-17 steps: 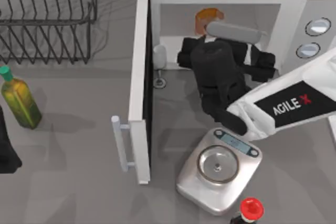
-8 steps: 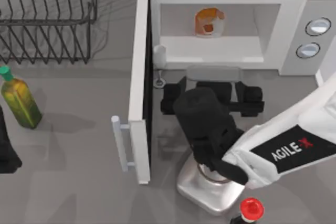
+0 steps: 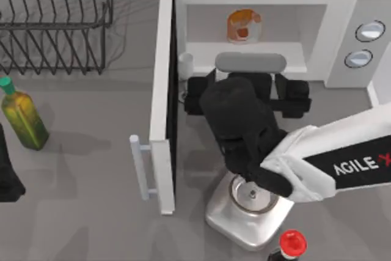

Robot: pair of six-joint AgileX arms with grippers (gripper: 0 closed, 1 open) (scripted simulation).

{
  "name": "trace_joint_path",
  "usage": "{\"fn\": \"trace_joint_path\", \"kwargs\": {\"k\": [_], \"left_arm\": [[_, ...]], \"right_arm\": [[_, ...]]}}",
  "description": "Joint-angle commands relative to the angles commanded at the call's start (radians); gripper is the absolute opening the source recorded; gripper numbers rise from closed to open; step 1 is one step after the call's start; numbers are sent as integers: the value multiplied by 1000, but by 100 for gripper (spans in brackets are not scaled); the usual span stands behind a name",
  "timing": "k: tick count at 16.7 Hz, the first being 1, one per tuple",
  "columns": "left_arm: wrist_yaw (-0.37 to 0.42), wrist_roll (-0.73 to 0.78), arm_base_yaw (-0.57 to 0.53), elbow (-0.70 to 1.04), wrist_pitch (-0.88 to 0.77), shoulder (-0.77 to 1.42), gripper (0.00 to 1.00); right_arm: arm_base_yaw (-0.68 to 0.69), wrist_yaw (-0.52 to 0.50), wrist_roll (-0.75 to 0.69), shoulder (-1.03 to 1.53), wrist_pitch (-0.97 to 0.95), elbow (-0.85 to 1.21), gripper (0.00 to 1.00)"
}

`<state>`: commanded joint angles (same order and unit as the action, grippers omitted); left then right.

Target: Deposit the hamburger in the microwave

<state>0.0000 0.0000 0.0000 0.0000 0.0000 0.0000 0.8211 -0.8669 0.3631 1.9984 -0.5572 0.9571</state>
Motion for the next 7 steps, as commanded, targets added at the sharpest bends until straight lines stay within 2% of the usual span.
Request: {"fn": "trace_joint_path", "kwargs": {"k": [4, 7], "left_arm": [[0, 0, 0, 0, 0, 0, 100], [0, 0, 0, 0, 0, 0, 100]], "right_arm": [[0, 2, 0, -115, 186, 36, 100], [1, 1, 0, -161, 236, 62, 100]]}}
